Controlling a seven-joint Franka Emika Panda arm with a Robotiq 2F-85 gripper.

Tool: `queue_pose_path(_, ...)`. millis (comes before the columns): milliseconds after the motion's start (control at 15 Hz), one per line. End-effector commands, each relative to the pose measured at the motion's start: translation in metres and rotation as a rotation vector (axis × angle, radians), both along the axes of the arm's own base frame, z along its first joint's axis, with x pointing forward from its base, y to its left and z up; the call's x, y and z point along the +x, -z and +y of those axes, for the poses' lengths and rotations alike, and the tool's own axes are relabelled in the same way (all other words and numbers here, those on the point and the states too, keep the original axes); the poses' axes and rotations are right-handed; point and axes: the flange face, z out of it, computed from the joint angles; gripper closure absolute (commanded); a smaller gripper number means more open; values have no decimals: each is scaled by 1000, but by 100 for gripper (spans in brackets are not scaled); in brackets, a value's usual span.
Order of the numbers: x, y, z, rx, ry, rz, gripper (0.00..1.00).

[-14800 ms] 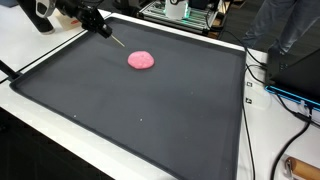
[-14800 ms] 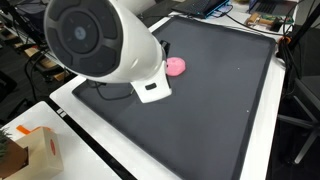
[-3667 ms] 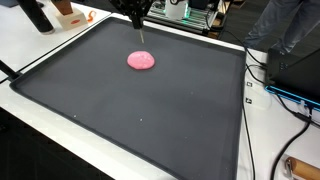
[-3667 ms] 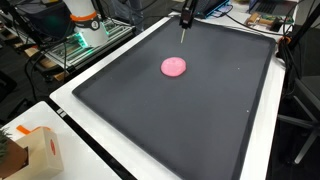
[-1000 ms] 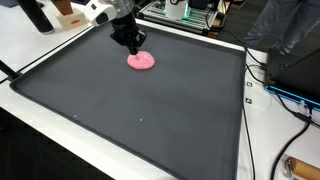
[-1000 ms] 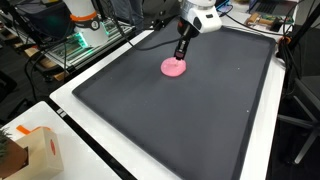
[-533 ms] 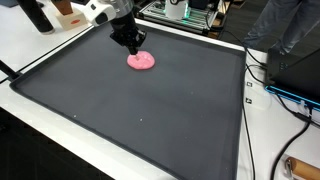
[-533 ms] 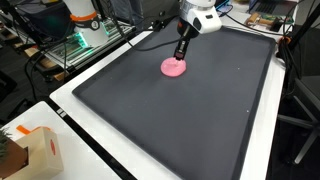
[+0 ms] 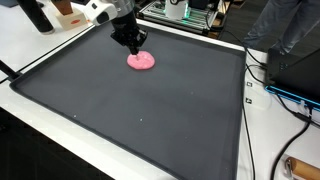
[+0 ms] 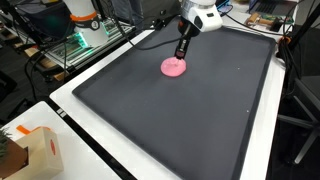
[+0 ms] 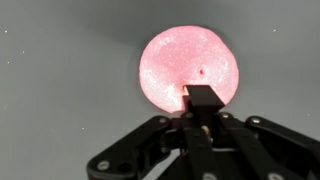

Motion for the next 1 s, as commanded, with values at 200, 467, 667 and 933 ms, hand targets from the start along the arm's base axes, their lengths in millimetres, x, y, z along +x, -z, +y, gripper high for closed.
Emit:
queue_pose_path(200,-6,-34,5,-18,2,-17,97)
queue_pose_path(467,-8,-61,7,-25,4,-43,97)
queue_pose_path(667,-12,-84,9,-26,-2,-56,97)
queue_pose_path(933,-19,-114,13,-27,-8,-65,97)
